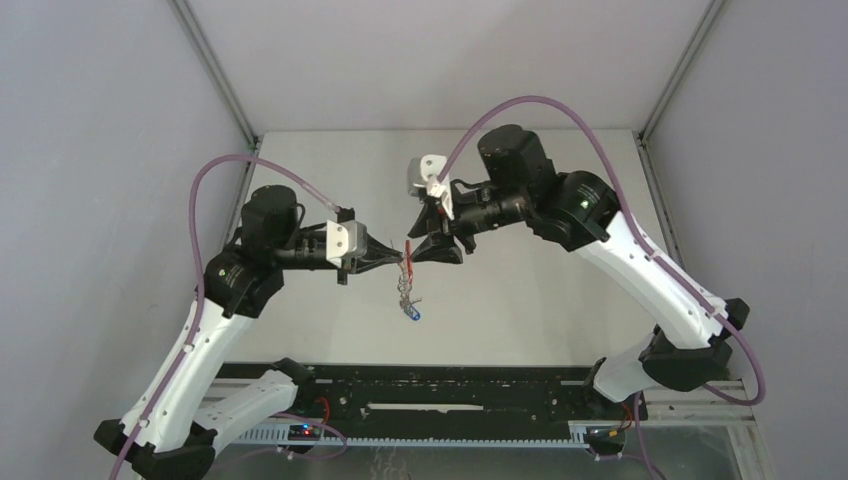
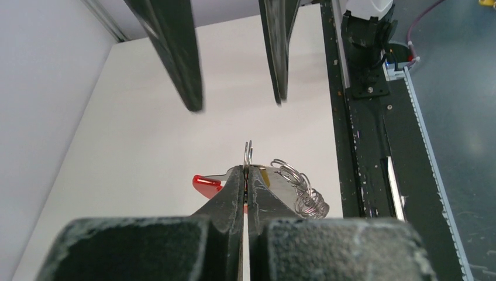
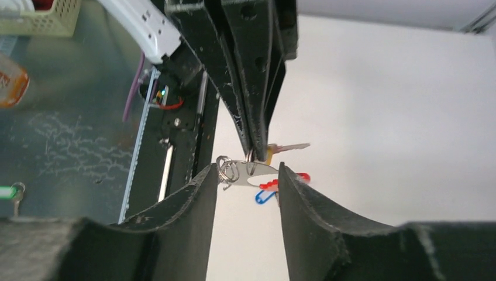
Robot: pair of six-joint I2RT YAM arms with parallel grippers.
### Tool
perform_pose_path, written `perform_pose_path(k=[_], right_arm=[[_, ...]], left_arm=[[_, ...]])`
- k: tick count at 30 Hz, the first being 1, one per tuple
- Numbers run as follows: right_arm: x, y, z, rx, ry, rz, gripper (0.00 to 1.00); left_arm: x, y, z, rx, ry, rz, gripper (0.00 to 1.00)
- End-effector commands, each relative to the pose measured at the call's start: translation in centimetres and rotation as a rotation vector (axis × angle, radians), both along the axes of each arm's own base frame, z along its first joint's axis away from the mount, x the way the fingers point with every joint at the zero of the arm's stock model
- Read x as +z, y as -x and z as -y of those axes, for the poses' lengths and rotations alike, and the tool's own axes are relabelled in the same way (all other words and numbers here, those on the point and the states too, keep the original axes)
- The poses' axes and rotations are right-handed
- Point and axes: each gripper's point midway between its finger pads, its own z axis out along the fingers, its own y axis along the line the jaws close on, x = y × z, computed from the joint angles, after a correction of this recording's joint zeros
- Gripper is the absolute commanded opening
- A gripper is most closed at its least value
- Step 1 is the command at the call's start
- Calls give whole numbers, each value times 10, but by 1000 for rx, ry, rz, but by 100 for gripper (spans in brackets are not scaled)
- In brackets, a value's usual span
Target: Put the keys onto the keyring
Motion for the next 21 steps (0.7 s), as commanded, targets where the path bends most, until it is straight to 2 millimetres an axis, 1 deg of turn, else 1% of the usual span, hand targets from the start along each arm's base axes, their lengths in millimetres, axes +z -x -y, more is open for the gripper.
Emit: perform_pose_path(k=[1, 8, 13, 17, 21], right_arm=[[-20, 10, 4, 55, 109, 43, 47], [-26, 2, -12, 45, 143, 86, 33], [-31, -1, -18, 27, 166, 98, 29], [-35, -4, -18, 10, 184, 101, 21], [-38, -4, -20, 3, 196, 110, 24]], left_arm=[[15, 2, -3, -11, -25, 95, 0], [15, 3, -1, -27, -30, 107, 0], [13, 5, -2, -33, -36, 110, 0], [15, 5, -2, -33, -33, 113, 0], [16, 6, -2, -33, -31, 117, 0]])
